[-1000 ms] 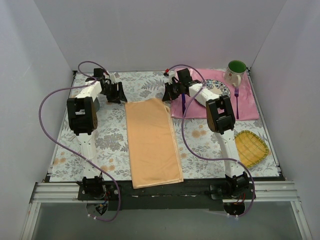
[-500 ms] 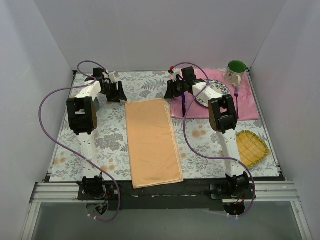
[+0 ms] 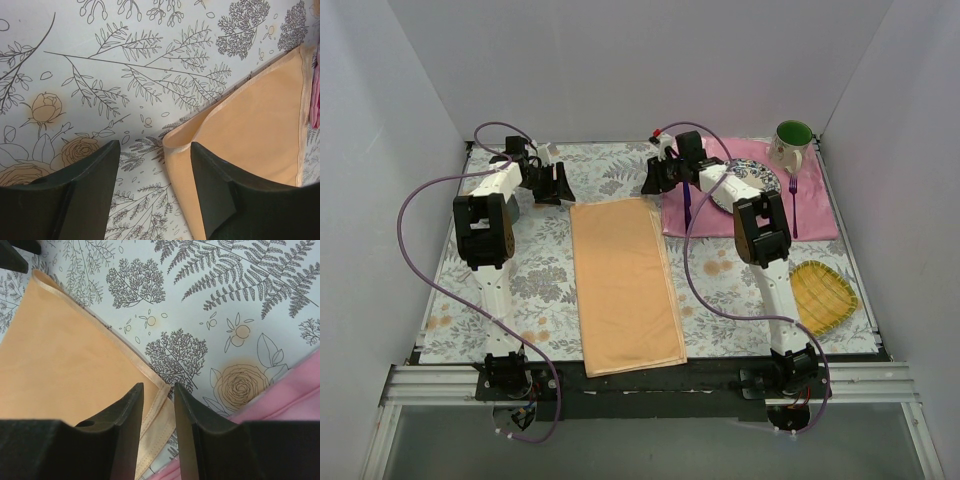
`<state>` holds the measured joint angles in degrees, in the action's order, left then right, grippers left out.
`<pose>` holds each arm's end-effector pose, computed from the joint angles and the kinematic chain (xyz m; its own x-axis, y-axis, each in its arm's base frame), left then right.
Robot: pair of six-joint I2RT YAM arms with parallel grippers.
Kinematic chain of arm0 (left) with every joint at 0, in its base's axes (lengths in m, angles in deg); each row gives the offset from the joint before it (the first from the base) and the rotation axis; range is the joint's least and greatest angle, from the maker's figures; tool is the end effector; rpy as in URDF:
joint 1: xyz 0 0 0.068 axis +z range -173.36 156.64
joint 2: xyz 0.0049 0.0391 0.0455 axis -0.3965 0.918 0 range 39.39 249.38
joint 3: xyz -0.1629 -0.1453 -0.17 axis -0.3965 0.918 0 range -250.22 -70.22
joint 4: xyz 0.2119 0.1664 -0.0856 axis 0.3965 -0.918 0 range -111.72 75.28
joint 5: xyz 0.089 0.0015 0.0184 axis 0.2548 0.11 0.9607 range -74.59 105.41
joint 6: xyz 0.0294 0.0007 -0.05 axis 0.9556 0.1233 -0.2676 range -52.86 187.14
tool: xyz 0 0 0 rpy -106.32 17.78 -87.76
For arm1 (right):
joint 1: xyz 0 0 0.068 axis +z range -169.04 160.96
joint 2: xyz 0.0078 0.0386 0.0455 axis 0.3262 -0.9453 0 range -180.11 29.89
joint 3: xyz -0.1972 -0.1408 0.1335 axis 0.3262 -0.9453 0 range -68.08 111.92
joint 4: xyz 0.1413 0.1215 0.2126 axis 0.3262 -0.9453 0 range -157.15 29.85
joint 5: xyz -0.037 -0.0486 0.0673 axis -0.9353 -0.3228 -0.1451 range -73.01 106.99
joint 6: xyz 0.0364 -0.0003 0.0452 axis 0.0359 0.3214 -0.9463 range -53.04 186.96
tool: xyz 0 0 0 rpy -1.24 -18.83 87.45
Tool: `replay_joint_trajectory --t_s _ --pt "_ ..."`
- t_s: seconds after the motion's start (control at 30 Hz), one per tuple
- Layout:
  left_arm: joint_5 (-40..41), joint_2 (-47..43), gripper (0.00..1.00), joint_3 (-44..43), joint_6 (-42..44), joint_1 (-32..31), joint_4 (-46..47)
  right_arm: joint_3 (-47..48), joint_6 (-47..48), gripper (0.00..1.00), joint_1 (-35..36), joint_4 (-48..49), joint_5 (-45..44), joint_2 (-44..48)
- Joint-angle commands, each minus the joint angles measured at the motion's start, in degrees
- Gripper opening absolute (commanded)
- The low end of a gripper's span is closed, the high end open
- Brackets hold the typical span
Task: Fold the napkin into a case and place the utensils inside
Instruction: Smooth out the rectangle-folded napkin at the center of the board.
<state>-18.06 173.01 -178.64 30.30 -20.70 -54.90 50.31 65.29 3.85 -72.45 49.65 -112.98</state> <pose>0.5184 0.0011 0.1491 -0.8412 -0.5397 -0.0328 -0.3917 0.6502 -0.6510 0.5341 0.2499 0.1538 -0.5724 -0.2150 -0.7913 -0.7094 0.6139 0.3464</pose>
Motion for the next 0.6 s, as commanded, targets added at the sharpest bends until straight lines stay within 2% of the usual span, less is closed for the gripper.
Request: replay_joint_trajectory --t_s 0.0,0.17,0.3,0.57 --pt "-0.5 -1.8 0.59 1.0 1.0 -0.1 0.4 2.8 0.5 0.40 0.8 1.9 -1.5 -1.3" --pt "-0.4 -1.9 0.60 1.0 1.0 -0.2 0.5 2.8 1.5 0.40 1.9 0.9 -3.0 -2.1" --pt "-0.6 -1.9 0.61 0.9 0.7 -0.1 0.9 2.3 4.4 0.47 2.5 -0.4 -6.2 -1.9" --pt "-0.3 -1.8 0.61 0.4 0.5 -0.1 1.0 0.1 9.2 0.46 4.4 -3.3 -12.6 -0.8"
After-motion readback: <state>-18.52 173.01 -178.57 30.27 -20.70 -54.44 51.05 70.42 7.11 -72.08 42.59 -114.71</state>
